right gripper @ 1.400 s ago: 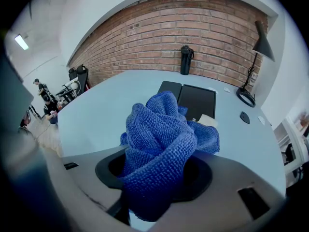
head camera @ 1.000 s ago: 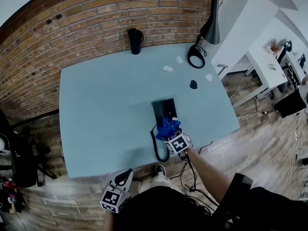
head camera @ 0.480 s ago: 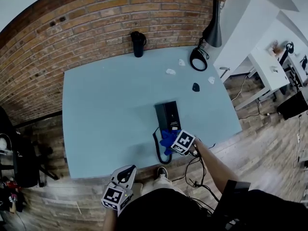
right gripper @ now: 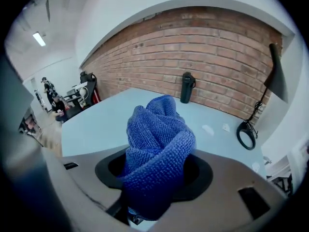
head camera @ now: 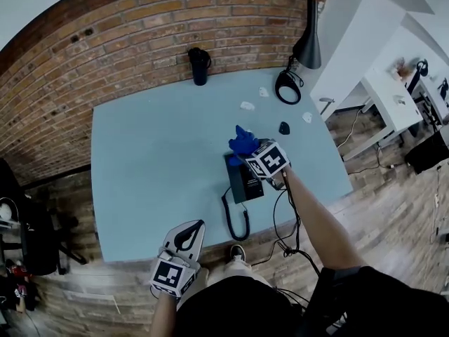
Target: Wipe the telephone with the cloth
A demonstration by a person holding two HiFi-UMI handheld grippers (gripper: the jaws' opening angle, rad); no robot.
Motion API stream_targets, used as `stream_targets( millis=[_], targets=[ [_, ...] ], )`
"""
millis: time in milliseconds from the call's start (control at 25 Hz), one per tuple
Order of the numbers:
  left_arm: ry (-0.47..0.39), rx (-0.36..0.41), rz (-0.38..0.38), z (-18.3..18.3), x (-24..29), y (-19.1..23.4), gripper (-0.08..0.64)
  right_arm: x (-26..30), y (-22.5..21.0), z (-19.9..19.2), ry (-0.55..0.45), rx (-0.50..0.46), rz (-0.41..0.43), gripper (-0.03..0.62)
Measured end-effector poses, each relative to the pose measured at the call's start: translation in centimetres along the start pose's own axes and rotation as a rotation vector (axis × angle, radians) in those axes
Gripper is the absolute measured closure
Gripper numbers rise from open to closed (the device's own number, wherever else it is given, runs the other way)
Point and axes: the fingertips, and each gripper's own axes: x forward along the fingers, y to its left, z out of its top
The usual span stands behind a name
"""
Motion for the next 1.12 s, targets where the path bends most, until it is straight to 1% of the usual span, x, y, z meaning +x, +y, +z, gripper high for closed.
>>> stream_targets(
  millis=[80,200,360,480,560,600,720,840,1120],
  targets=[
    [-0.003,0.01,0.018,0.9,0.2,0.2,0.56,1.4,0.1,-1.1,0.036,0.011,-0.007,0.371],
    [-0.021,0.01,0.03,1.6,0.1,0.3,0.56,3.3,0.1,-3.5,0.103,0.039,-0.039,0.371],
    [-0.022,-0.007,0.039,1.3,-0.4,0.2,0.56,4.0,0.5,-4.1,0.076,0.076,-0.08,0.371],
    [-0.006,-0.039,0.061,0.1,-0.5,0.3,0.56,4.4,1.1,-4.6,0.083,0.029,-0.096,0.371],
    [0.017,-0.042,0.06,-0.4,-0.4,0.1,0.56,4.5,1.4,-5.0,0.094,0.009,-0.093,0.371],
    [0.015,-0.044,0.056,-0.3,-0.4,0.0,0.56,4.5,1.5,-5.1,0.097,0.009,-0.089,0.371],
    [-0.004,-0.055,0.051,-0.1,-0.4,0.0,0.56,4.3,1.6,-5.3,0.101,0.026,-0.083,0.371],
    [0.016,-0.054,0.051,-0.4,-0.5,0.0,0.56,4.2,2.0,-5.8,0.105,0.035,-0.081,0.371],
    [0.023,-0.056,0.039,-1.2,-0.7,0.0,0.56,3.9,2.6,-6.7,0.111,0.052,-0.081,0.371]
  ],
)
